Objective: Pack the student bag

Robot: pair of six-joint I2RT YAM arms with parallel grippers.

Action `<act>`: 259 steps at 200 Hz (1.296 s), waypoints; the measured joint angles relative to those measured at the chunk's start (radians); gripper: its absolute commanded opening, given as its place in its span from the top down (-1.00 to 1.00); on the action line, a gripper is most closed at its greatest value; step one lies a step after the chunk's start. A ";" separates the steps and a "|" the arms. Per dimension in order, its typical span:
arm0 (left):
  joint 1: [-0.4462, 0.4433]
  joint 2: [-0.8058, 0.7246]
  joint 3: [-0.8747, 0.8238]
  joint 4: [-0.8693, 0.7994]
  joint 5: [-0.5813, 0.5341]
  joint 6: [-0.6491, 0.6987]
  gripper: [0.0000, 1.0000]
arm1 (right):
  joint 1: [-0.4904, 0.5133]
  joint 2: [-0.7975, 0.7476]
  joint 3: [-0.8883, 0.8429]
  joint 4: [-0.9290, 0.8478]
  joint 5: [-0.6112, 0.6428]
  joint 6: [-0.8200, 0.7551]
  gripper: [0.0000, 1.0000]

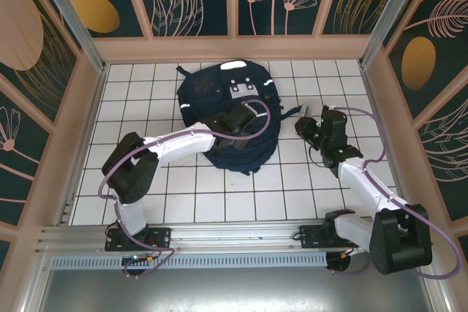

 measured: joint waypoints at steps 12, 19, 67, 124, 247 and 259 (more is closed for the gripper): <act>-0.006 0.010 0.000 0.000 -0.019 0.019 -0.28 | 0.000 0.004 0.000 0.001 -0.004 0.000 0.69; -0.010 0.012 0.000 0.002 -0.025 0.025 -0.11 | 0.000 0.004 0.000 0.001 -0.007 0.000 0.69; -0.013 0.012 0.046 -0.018 -0.004 0.008 0.51 | 0.000 0.004 -0.004 0.026 -0.082 0.000 0.69; 0.011 0.053 0.288 -0.139 0.111 -0.080 1.00 | 0.085 0.066 -0.013 0.088 -0.214 0.011 0.68; 0.049 0.085 0.361 -0.125 0.384 -0.312 1.00 | 0.229 0.385 0.031 0.475 -0.204 0.260 0.64; 0.049 0.085 0.361 -0.119 0.393 -0.326 1.00 | 0.245 0.425 0.059 0.513 -0.183 0.290 0.64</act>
